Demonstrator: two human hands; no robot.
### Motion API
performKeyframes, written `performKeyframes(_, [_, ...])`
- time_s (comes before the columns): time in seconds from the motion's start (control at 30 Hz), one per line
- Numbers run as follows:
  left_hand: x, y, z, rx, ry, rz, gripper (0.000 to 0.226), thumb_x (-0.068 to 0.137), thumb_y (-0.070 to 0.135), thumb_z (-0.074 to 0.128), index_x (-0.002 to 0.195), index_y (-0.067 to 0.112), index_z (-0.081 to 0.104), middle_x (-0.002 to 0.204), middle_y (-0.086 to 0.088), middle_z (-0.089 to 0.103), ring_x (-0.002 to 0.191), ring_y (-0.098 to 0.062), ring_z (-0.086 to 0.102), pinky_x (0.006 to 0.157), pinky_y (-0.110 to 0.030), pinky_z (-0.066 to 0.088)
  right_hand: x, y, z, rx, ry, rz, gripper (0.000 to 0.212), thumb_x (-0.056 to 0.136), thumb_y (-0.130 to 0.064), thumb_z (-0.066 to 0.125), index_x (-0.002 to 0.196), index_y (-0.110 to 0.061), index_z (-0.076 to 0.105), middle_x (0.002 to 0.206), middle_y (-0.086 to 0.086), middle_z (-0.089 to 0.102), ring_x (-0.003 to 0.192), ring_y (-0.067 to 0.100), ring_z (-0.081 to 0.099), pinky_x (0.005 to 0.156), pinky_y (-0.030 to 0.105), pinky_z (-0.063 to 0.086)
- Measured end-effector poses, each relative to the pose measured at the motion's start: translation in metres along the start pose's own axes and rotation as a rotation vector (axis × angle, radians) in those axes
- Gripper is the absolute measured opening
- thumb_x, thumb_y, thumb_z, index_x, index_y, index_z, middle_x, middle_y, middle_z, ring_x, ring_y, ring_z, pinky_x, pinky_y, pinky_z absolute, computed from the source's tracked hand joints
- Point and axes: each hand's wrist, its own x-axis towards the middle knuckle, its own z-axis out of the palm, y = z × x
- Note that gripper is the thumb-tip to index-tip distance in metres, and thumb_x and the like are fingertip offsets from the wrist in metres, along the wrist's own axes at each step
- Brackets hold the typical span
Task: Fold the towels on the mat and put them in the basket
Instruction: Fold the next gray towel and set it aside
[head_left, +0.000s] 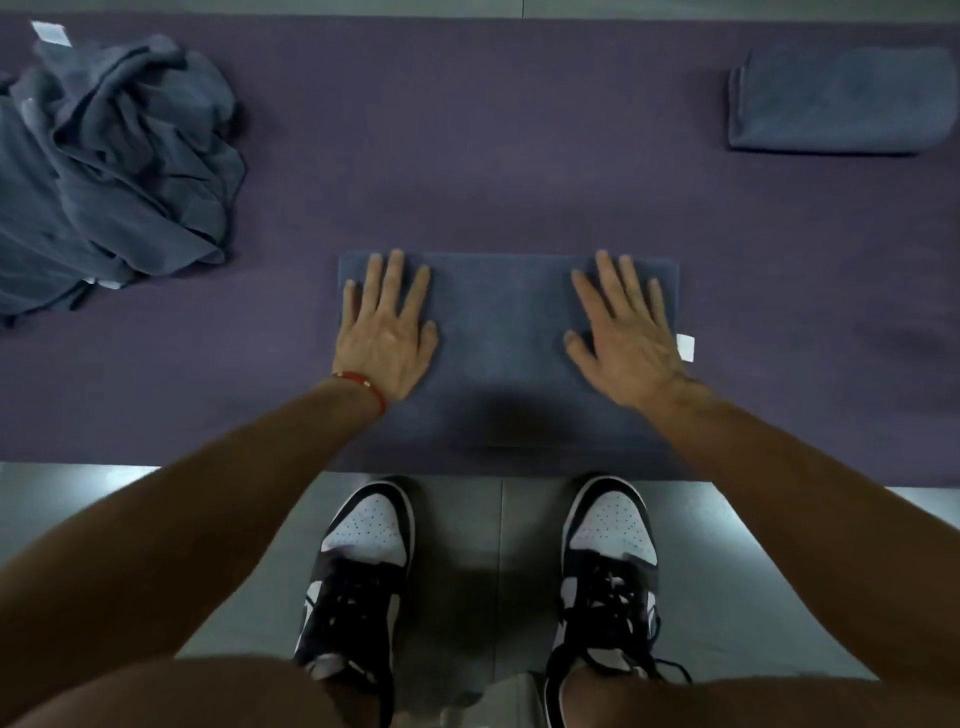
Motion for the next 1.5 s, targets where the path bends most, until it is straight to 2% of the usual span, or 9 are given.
performKeyframes(0.17, [0.028, -0.023, 0.025, 0.044, -0.023, 0.022, 0.072, 0.099, 0.060, 0.013, 0.158, 0.022, -0.004, 0.165, -0.010, -0.012, 0.151, -0.033, -0.013, 0.121, -0.056, -0.002, 0.022, 0.048, 0.017, -0.161, -0.033, -0.103, 0.076, 0.100, -0.063, 0.022, 0.161, -0.021, 0.003, 0.167, 0.013, -0.006, 0.154, 0.030, -0.007, 0.124, 0.053, 0.005])
performKeyframes(0.5, [-0.008, -0.001, 0.021, 0.122, 0.055, 0.047, 0.071, 0.100, 0.049, 0.022, 0.158, 0.012, 0.006, 0.165, -0.016, -0.003, 0.152, -0.033, -0.005, 0.118, -0.063, 0.005, 0.001, 0.019, 0.017, -0.207, 0.038, -0.078, 0.072, 0.102, -0.051, 0.027, 0.161, -0.014, 0.007, 0.167, 0.017, -0.004, 0.154, 0.036, -0.005, 0.122, 0.059, 0.007])
performKeyframes(0.77, [-0.035, 0.002, 0.039, 0.140, -0.007, 0.000, 0.072, 0.099, 0.054, 0.018, 0.158, 0.017, 0.003, 0.165, -0.016, -0.001, 0.151, -0.036, -0.003, 0.117, -0.064, 0.007, -0.027, 0.005, 0.034, -0.185, -0.024, -0.142, 0.073, 0.101, -0.054, 0.032, 0.161, -0.021, 0.007, 0.168, 0.009, 0.000, 0.155, 0.027, -0.003, 0.121, 0.059, 0.010])
performKeyframes(0.93, [-0.036, 0.002, 0.037, 0.123, -0.008, 0.008, 0.072, 0.098, 0.053, 0.022, 0.158, 0.017, 0.007, 0.164, -0.016, 0.002, 0.151, -0.037, 0.000, 0.116, -0.065, 0.007, -0.029, 0.011, 0.034, -0.096, 0.047, 0.122, 0.074, 0.100, -0.054, 0.032, 0.161, -0.017, 0.012, 0.167, 0.016, 0.001, 0.155, 0.031, -0.001, 0.121, 0.062, 0.005])
performKeyframes(1.03, [-0.024, -0.001, 0.026, -0.030, 0.109, -0.025, 0.063, 0.095, 0.045, 0.037, 0.152, 0.018, 0.032, 0.160, -0.011, 0.024, 0.146, -0.033, 0.023, 0.114, -0.058, 0.020, -0.022, 0.024, 0.028, 0.089, 0.170, 0.364, 0.067, 0.099, -0.041, 0.039, 0.157, -0.012, 0.024, 0.166, 0.014, 0.012, 0.153, 0.032, 0.012, 0.120, 0.061, 0.014])
performKeyframes(1.17, [0.027, -0.026, 0.005, -0.066, 0.283, -0.115, 0.044, 0.100, 0.031, 0.043, 0.142, 0.019, 0.045, 0.149, -0.008, 0.041, 0.128, -0.033, 0.041, 0.098, -0.049, 0.031, 0.007, 0.040, 0.007, 0.173, 0.232, 0.345, 0.062, 0.099, -0.036, 0.049, 0.156, -0.019, 0.028, 0.165, 0.006, 0.020, 0.141, 0.035, 0.030, 0.108, 0.056, 0.031])
performKeyframes(1.3, [0.080, -0.064, -0.016, -0.064, 0.135, -0.019, 0.035, 0.094, 0.036, 0.051, 0.122, 0.016, 0.057, 0.114, -0.017, 0.057, 0.104, -0.041, 0.051, 0.085, -0.051, 0.042, 0.043, 0.065, -0.016, 0.214, 0.114, 0.317, 0.060, 0.092, -0.034, 0.064, 0.147, -0.018, 0.044, 0.136, 0.013, 0.049, 0.122, 0.038, 0.042, 0.102, 0.052, 0.039])
performKeyframes(1.4, [0.103, -0.079, -0.044, -0.110, -0.028, 0.100, 0.023, 0.088, 0.033, 0.066, 0.094, 0.011, 0.064, 0.092, -0.015, 0.062, 0.093, -0.037, 0.057, 0.087, -0.044, 0.044, 0.058, 0.080, -0.040, 0.364, -0.060, 0.340, 0.036, 0.085, -0.028, 0.076, 0.117, -0.017, 0.066, 0.109, 0.007, 0.058, 0.104, 0.027, 0.054, 0.089, 0.031, 0.041])
performKeyframes(1.5, [0.119, -0.073, -0.074, -0.138, -0.215, 0.087, 0.015, 0.089, 0.019, 0.070, 0.090, 0.008, 0.060, 0.088, -0.012, 0.059, 0.083, -0.026, 0.053, 0.080, -0.035, 0.040, 0.073, 0.091, -0.060, 0.371, -0.239, 0.354, 0.020, 0.082, -0.031, 0.081, 0.095, -0.021, 0.068, 0.095, 0.004, 0.067, 0.084, 0.023, 0.060, 0.075, 0.029, 0.043])
